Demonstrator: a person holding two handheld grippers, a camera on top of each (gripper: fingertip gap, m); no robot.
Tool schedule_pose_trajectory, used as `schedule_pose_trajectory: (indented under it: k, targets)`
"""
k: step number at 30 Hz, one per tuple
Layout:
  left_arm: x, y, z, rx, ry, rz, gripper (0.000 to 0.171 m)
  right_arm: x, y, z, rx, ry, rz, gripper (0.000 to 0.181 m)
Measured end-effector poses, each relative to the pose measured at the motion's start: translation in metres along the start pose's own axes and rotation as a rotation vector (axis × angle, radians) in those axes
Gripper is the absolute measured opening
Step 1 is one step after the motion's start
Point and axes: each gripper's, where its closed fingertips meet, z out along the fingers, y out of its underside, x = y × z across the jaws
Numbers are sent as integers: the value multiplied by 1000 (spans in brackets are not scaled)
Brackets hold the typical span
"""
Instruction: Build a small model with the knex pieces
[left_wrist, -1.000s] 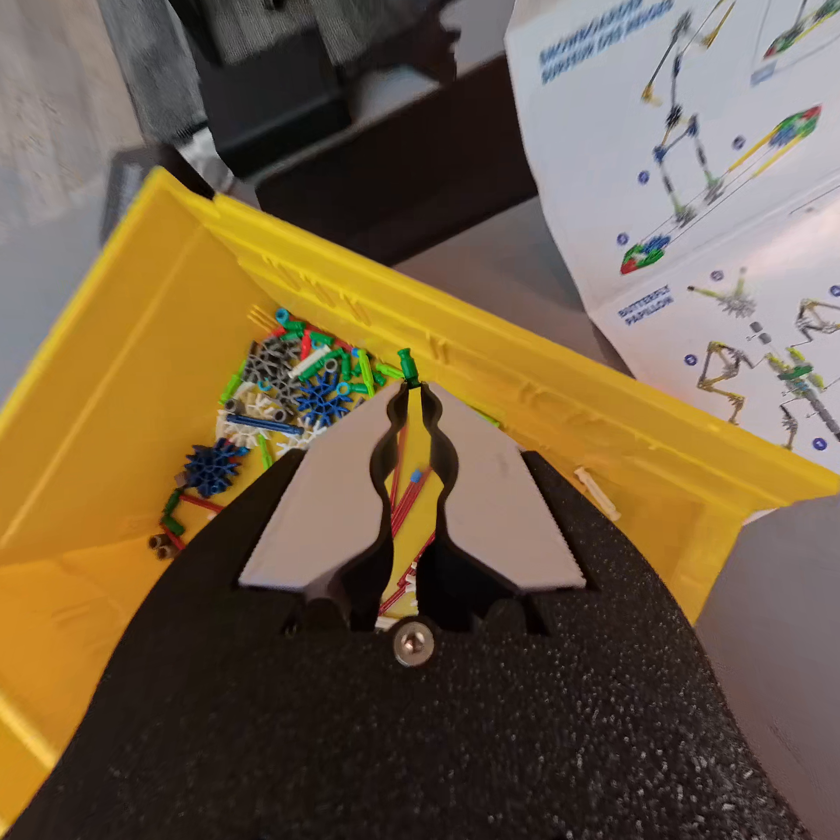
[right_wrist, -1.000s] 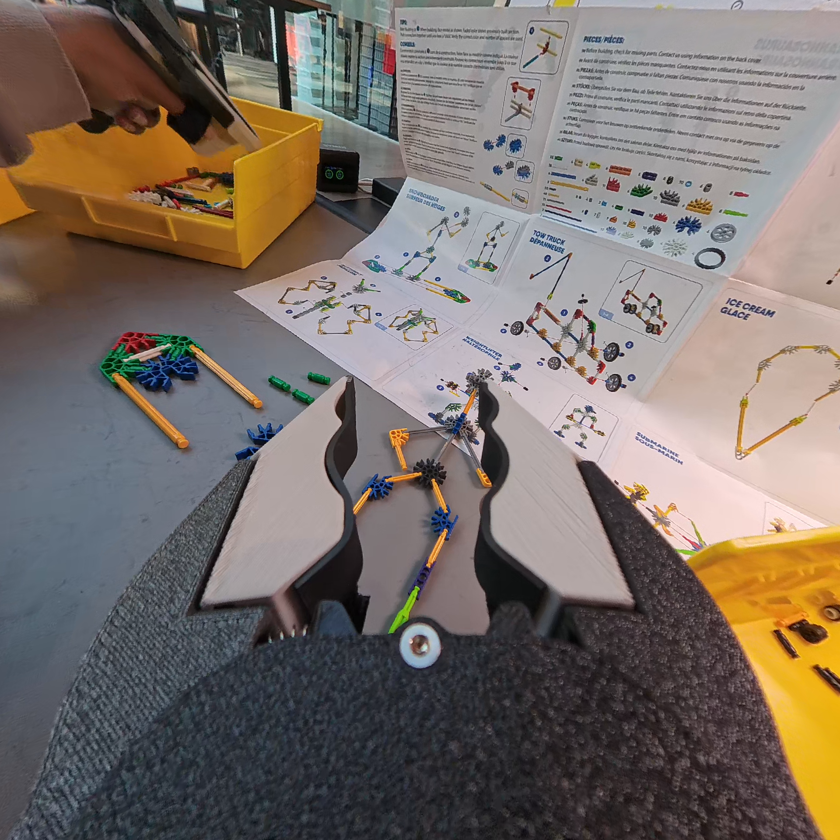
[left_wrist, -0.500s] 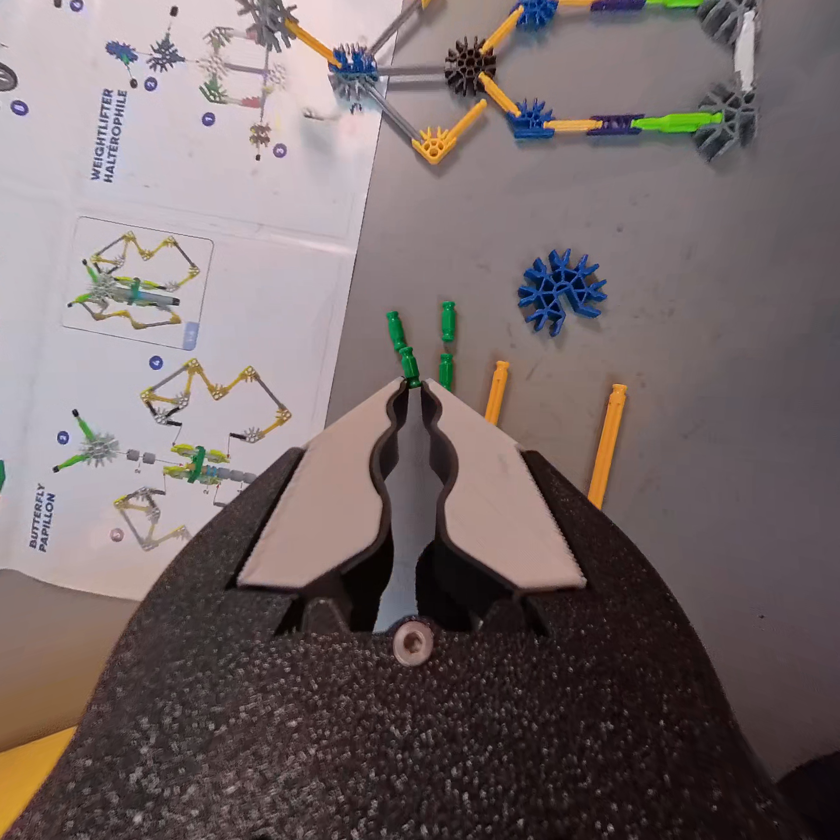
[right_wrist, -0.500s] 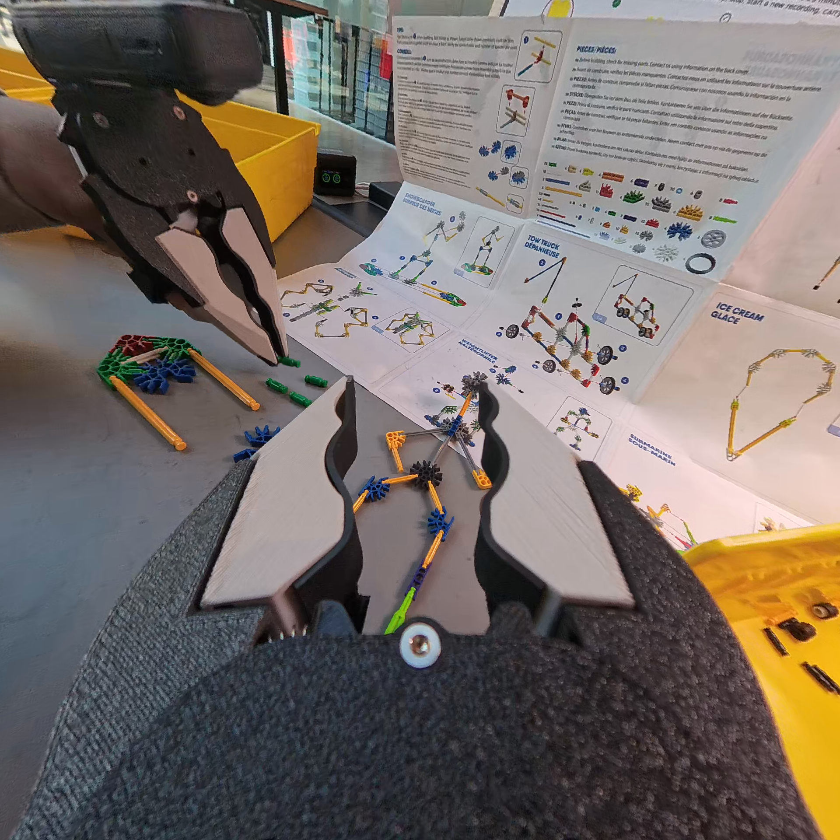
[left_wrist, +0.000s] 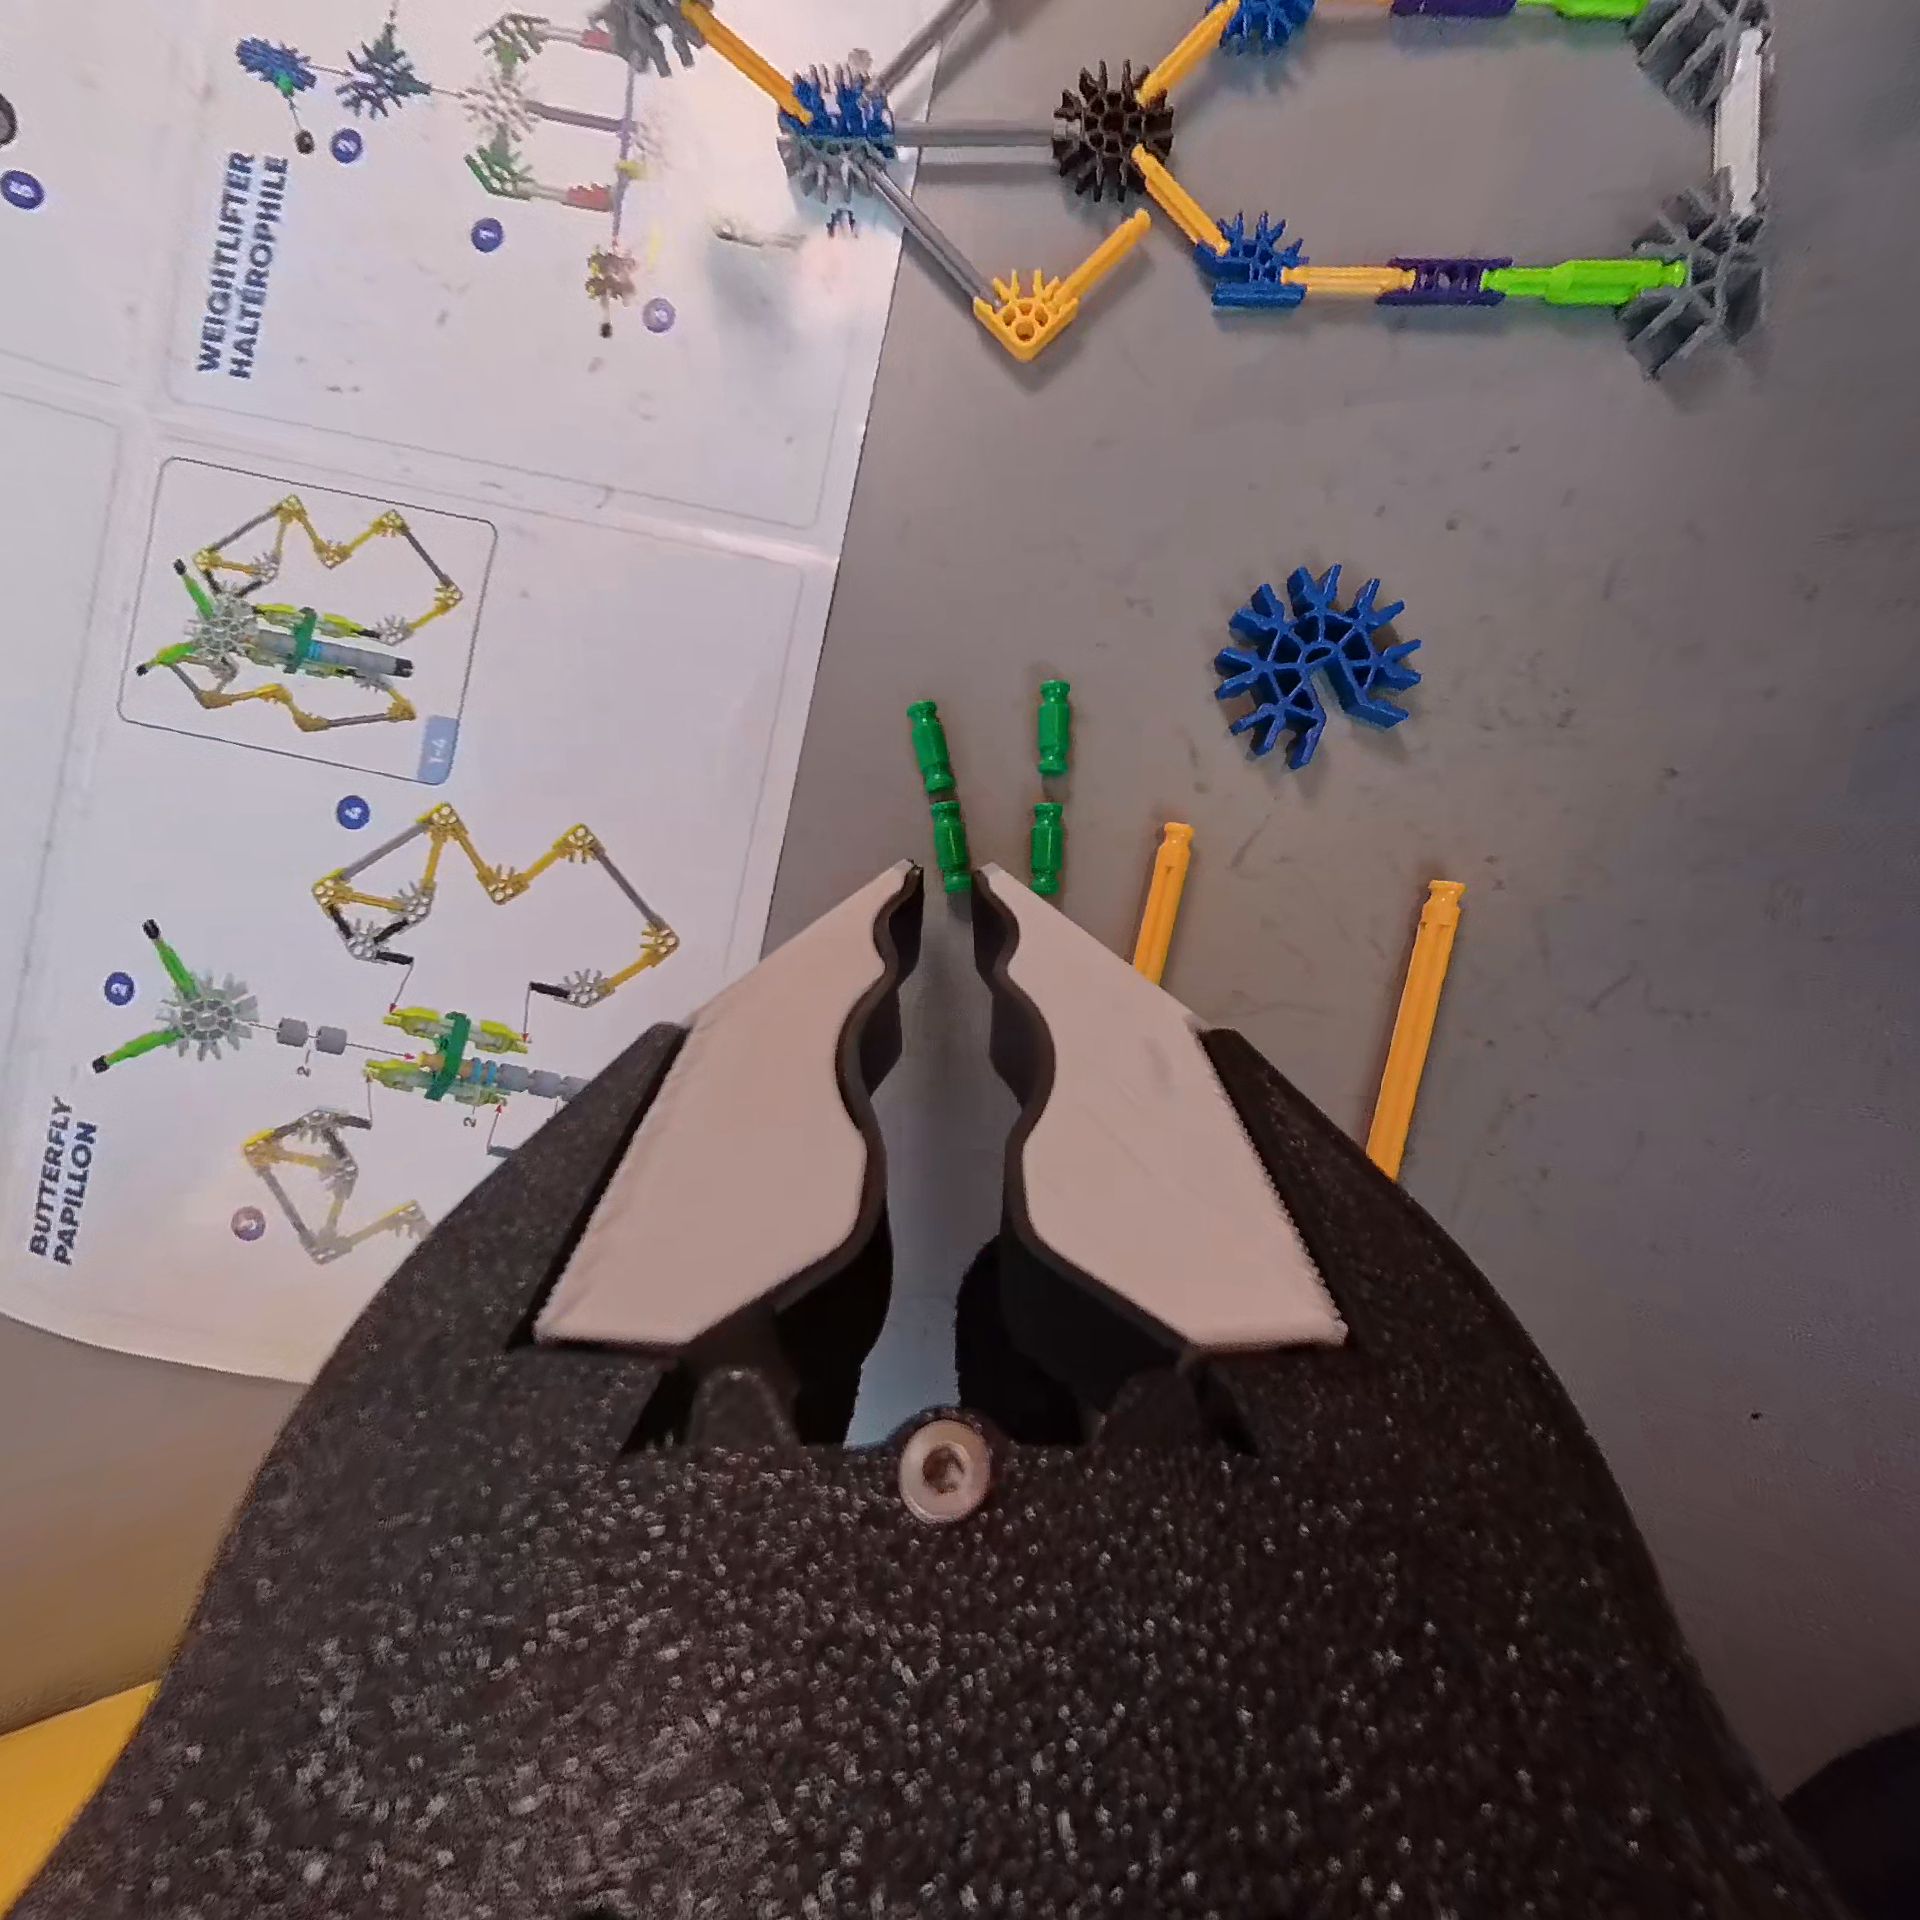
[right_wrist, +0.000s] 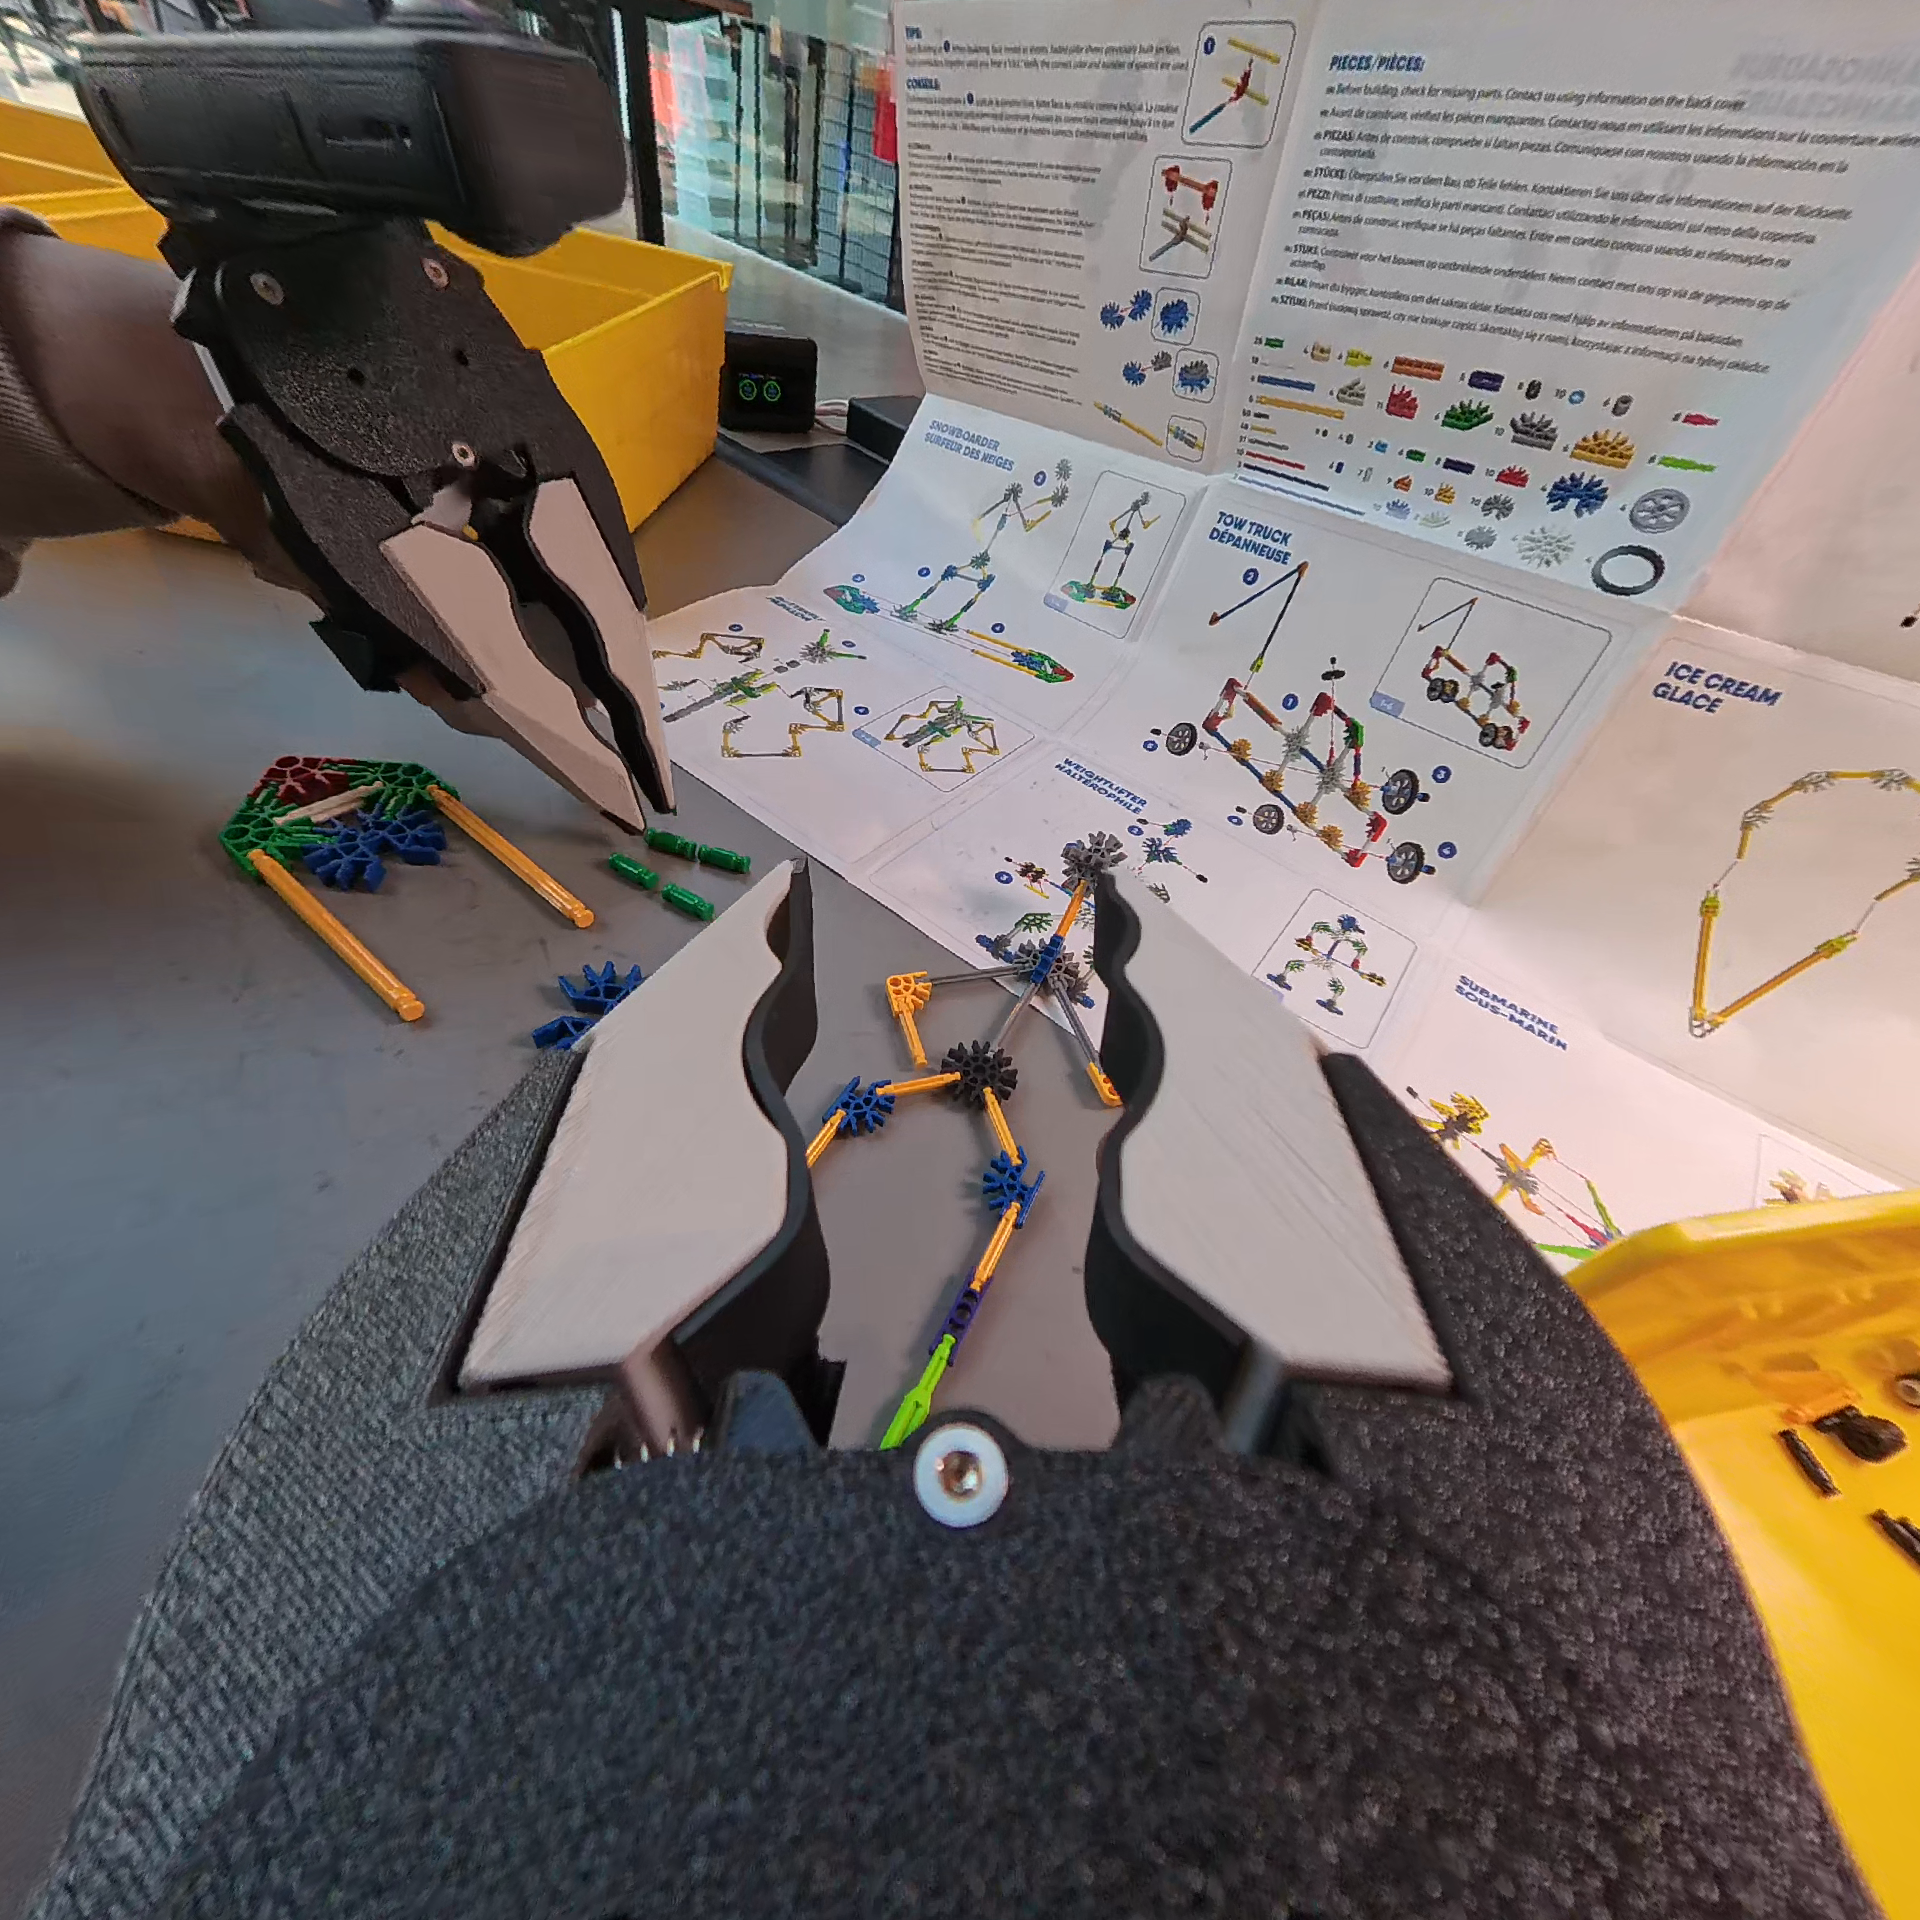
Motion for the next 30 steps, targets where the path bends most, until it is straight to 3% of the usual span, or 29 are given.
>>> schedule_pose_trajectory:
  k: [5, 10, 16, 19, 22, 27, 30]
  targets:
    - [-7, -19, -47, 183, -40, -88, 9, -1, 1, 1, -2, -3, -1, 53]
    - [-17, -17, -107, 311, -145, -147, 13, -3, 1, 1, -3, -7, 0, 53]
    - [-73, 23, -219, 426, -550, -275, 13, -5, 1, 2, -4, -9, 1, 53]
    - [-111, 73, -271, 349, -725, -394, 13, -7, 0, 2, -3, -12, -5, 53]
    - [-148, 129, -287, 173, -736, -523, 23, -9, 2, 4, -7, -19, -3, 53]
    - [-197, 193, -249, -112, -543, -640, 28, -10, 6, 6, -20, -21, -8, 53]
    - [-225, 216, -220, -233, -497, -671, 28, -8, 8, 7, -20, -17, -12, 53]
